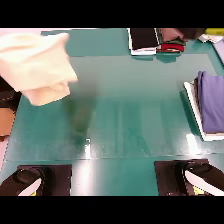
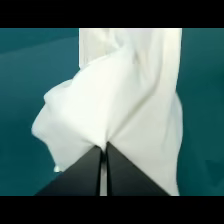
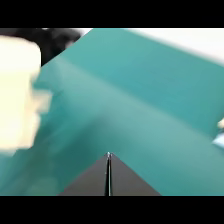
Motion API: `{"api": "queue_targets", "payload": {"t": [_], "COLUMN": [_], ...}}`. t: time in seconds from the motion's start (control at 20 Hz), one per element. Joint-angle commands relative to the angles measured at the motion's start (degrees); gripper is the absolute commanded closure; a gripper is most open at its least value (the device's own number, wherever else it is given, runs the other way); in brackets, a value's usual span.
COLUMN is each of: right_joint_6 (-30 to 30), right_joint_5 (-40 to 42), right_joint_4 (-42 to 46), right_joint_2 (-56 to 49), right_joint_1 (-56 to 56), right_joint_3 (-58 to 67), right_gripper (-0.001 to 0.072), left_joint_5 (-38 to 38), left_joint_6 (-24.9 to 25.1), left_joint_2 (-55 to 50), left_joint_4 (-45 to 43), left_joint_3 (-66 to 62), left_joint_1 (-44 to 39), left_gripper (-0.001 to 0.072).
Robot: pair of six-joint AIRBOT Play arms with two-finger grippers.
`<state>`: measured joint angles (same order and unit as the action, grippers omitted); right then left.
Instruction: Fold the shirts.
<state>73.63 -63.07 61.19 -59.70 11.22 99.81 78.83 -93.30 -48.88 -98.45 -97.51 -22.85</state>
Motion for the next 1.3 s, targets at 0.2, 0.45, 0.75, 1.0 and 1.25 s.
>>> {"api": "queue_targets", "payload": {"t": [0.2, 0.45, 0.75, 1.0, 1.25], "right_joint_6": [4.37, 4.37, 4.37, 4.37, 4.37], "right_joint_5": [-1.11, -2.95, -3.23, -4.98, -5.07], "right_joint_4": [9.53, 9.57, 9.6, 10.69, 10.91], "right_joint_2": [0.04, 0.04, 0.04, 0.02, 0.04], "right_joint_1": [0.0, -0.02, 0.0, 0.0, 0.0], "right_joint_3": [8.76, 8.76, 8.76, 8.7, 8.59], "right_gripper": [0.0691, 0.0691, 0.0691, 0.0691, 0.0691], "left_joint_5": [-11.13, -10.34, 2.14, -5.49, -14.38], "left_joint_6": [10.12, 14.12, 7.08, 6.75, 6.8], "left_joint_2": [-23.47, -34.45, -32.74, -22.69, -19.78], "left_joint_4": [10.27, 13.51, 16.61, 23.15, 29.11], "left_joint_3": [-8.07, -8.07, -4.13, 22.69, 46.45], "left_joint_1": [-22.25, -25.79, -3.17, 11.5, 13.25], "left_gripper": [0.0685, 0.0113, 0.0107, 0.0107, 0.0107]}}
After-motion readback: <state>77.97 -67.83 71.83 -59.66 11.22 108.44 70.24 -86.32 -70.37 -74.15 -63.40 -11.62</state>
